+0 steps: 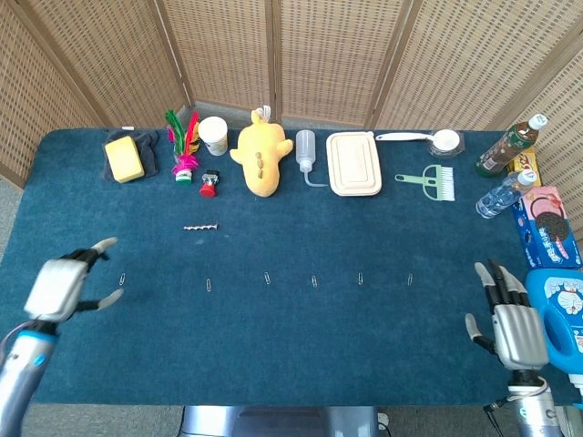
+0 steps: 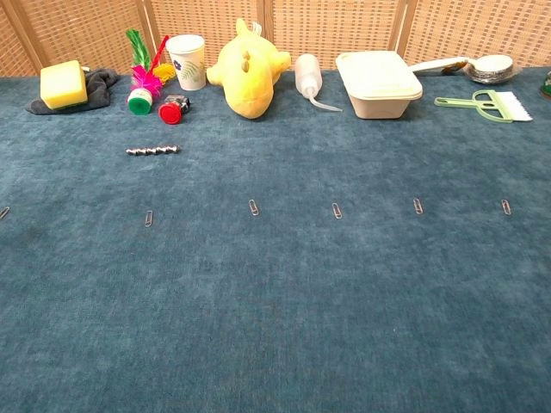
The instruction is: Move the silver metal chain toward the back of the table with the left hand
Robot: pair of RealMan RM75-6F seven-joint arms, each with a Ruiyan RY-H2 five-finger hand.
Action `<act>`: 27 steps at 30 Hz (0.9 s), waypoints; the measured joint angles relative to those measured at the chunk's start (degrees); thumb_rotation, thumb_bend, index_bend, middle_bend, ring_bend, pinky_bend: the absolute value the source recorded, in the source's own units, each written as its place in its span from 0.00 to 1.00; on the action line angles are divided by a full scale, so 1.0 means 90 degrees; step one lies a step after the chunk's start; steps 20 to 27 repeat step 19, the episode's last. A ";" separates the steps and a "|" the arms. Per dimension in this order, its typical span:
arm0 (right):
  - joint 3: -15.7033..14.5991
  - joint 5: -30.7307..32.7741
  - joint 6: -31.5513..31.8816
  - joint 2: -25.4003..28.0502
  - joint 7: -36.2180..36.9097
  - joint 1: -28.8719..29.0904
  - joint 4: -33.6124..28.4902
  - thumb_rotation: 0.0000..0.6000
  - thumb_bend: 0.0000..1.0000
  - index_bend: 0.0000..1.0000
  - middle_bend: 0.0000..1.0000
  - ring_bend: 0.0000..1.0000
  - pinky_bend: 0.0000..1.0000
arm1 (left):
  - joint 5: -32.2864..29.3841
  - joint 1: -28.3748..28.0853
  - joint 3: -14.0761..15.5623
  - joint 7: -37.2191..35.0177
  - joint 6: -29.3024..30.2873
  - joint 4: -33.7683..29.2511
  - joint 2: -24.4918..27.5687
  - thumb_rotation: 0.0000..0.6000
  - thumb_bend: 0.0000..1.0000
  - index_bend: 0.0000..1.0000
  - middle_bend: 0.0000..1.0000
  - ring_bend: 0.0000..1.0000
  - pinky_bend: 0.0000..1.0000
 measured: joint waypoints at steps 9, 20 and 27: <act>-0.0015 -0.0282 0.0054 -0.0112 -0.0143 0.0141 0.0022 1.00 0.44 0.00 0.00 0.00 0.12 | 0.0818 0.1413 0.0593 -0.0435 0.1470 -0.0090 0.0372 0.78 0.33 0.20 0.36 0.33 0.45; -0.0021 -0.0253 -0.0007 -0.0108 -0.0170 0.0215 0.0018 1.00 0.44 0.00 0.00 0.00 0.12 | 0.0923 0.1623 0.0453 -0.0409 0.1510 -0.0175 0.0487 0.78 0.33 0.20 0.36 0.33 0.45; -0.0021 -0.0253 -0.0007 -0.0108 -0.0170 0.0215 0.0018 1.00 0.44 0.00 0.00 0.00 0.12 | 0.0923 0.1623 0.0453 -0.0409 0.1510 -0.0175 0.0487 0.78 0.33 0.20 0.36 0.33 0.45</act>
